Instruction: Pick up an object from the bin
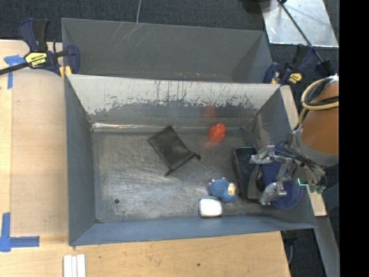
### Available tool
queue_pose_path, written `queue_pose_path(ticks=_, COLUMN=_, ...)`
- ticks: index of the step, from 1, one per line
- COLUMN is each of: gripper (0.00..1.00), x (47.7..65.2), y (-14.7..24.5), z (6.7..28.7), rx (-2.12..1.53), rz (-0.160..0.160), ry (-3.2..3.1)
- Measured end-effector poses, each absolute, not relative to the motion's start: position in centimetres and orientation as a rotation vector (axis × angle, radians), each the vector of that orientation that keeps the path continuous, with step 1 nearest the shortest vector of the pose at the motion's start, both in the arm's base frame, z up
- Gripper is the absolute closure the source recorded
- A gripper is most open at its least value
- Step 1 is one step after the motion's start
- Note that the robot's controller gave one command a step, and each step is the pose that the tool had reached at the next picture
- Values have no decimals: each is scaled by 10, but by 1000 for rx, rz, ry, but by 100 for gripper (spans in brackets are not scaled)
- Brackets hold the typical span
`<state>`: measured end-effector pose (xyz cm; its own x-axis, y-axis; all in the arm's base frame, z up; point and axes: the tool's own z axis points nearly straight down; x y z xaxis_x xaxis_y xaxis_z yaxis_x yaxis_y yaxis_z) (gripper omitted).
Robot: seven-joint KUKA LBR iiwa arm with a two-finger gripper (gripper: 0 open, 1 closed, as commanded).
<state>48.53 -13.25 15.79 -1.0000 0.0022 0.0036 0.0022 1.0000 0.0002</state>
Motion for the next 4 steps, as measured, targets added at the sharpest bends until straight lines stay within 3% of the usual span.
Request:
queue_pose_path(ticks=1, gripper=0, x=491, y=-88, z=80, rx=172, rz=-5, ry=-3133)
queue_pose_path(ticks=2, gripper=100, x=492, y=-91, z=83, rx=167, rz=1, ry=-3140)
queue_pose_path(ticks=3, gripper=100, x=495, y=-79, z=160, rx=99, rz=2, ry=-3150)
queue_pose_path(ticks=4, gripper=100, x=516, y=-89, z=248, rx=79, rz=4, ry=-3153)
